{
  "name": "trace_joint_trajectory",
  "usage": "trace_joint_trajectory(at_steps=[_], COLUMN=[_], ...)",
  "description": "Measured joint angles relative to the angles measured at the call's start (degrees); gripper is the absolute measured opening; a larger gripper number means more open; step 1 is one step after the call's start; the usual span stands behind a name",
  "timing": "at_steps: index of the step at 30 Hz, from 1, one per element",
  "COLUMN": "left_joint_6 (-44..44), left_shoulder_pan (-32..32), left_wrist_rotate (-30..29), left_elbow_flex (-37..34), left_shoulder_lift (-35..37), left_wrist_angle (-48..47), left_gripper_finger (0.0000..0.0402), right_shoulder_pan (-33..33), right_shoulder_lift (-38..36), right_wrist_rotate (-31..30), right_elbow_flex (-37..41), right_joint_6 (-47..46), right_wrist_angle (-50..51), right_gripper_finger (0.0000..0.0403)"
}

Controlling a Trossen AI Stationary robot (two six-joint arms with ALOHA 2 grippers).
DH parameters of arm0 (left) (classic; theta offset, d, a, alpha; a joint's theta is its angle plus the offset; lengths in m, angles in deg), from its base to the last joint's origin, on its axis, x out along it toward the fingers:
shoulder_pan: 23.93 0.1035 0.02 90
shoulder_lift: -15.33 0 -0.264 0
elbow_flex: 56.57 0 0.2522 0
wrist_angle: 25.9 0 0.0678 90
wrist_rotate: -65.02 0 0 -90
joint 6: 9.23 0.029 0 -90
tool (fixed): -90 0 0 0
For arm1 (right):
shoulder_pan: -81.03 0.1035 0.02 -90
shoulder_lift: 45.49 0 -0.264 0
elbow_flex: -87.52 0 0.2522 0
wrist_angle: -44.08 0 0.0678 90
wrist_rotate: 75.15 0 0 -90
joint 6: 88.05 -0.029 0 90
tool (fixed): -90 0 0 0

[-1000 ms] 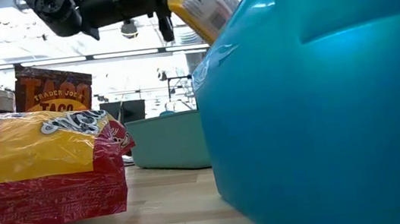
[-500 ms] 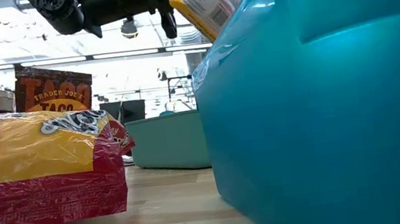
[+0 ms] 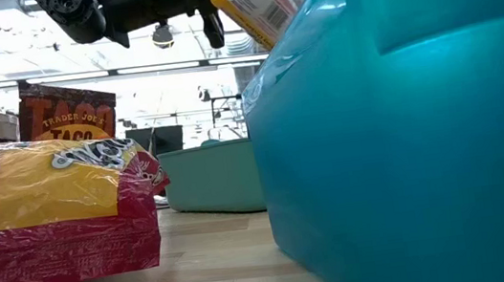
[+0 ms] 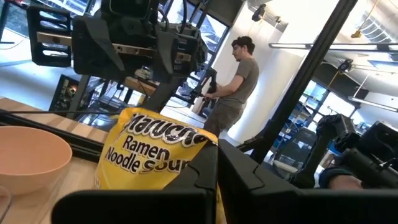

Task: Pick & Place Food Item
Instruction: Put the yellow noodle pack into the transparent bin

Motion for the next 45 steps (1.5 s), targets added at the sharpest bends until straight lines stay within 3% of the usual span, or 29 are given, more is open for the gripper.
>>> trace_joint_trajectory(at_steps=[6,13,18,27,34,45], left_joint_6=[-0.3,-0.3,-0.3,-0.3,-0.3,-0.3], left_shoulder_pan=[-0.4,-1.3,-1.3,-1.3,-1.3,-1.3], left_wrist_rotate=[0.0,0.0,0.0,0.0,0.0,0.0], left_elbow_flex=[0.0,0.0,0.0,0.0,0.0,0.0], left_shoulder_lift=[0.0,0.0,0.0,0.0,0.0,0.0], left_wrist_angle=[0.0,0.0,0.0,0.0,0.0,0.0], left_gripper_finger=[0.0,0.0,0.0,0.0,0.0,0.0], right_shoulder_pan=[2.1,3.1,4.0,6.2,6.2,6.0], right_shoulder_lift=[2.6,8.3,10.1,10.4,10.4,10.3], right_wrist_rotate=[-1.7,-1.1,1.6,1.3,1.1,1.1], right_elbow_flex=[0.0,0.0,0.0,0.0,0.0,0.0], right_joint_6=[0.8,-3.0,-3.5,-3.2,-3.7,-3.9], right_wrist_angle=[-2.0,-9.3,-9.4,-9.6,-9.4,-9.0], right_gripper_finger=[0.0266,0.027,0.027,0.0267,0.0221,0.0084])
